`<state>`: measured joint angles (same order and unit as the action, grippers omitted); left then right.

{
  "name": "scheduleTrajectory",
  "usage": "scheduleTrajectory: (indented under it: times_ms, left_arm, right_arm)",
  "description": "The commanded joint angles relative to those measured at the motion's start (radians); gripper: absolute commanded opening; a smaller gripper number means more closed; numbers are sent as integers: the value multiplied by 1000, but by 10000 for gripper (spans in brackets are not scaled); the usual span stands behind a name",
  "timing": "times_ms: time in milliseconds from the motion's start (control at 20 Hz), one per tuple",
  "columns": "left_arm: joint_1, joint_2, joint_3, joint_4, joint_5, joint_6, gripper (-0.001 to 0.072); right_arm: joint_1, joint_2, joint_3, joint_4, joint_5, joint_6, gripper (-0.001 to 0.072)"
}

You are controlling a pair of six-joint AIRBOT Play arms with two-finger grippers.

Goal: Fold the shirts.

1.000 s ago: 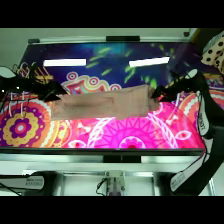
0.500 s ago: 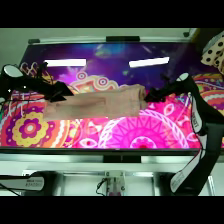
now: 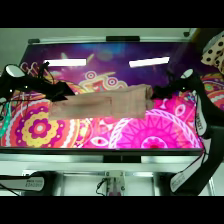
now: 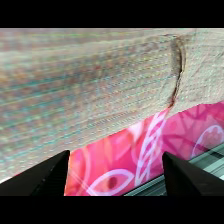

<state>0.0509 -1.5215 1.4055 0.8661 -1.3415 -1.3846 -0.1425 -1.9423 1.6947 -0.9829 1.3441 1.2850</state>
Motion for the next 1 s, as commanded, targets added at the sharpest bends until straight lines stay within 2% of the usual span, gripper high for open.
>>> scheduleTrajectory:
  times_ms: [0, 200, 250, 300, 350, 500, 550, 700, 950]
  left_arm:
    - [-14, -1, 0, -1, 37, 0, 718]
    - [-42, -1, 0, 0, 49, 1, 718]
    - [-45, -2, 0, 0, 51, 1, 718]
    - [-49, -1, 0, 0, 51, 1, 718]
    - [-49, -1, 0, 0, 51, 1, 717]
    - [-49, -1, 0, 0, 49, 1, 718]
    - [-49, -1, 0, 0, 47, 0, 718]
    - [-49, -1, 0, 0, 47, 0, 717]
    - [-49, -1, 0, 0, 50, -1, 717]
  right_arm:
    - [-35, 81, 2, 21, 20, -5, 46]
    - [-41, 90, 2, -92, 93, 12, 47]
    - [-40, 90, 2, -103, 95, 12, 87]
    - [-40, 90, 2, -103, 90, 21, 462]
    - [-42, 90, 2, -106, 84, 23, 695]
    - [-58, 84, 2, -206, 62, 58, 700]
    - [-74, 72, 2, -196, 66, 58, 701]
    - [-134, -2, 2, -60, 94, 39, 702]
    - [-146, -108, 2, 73, 61, 11, 702]
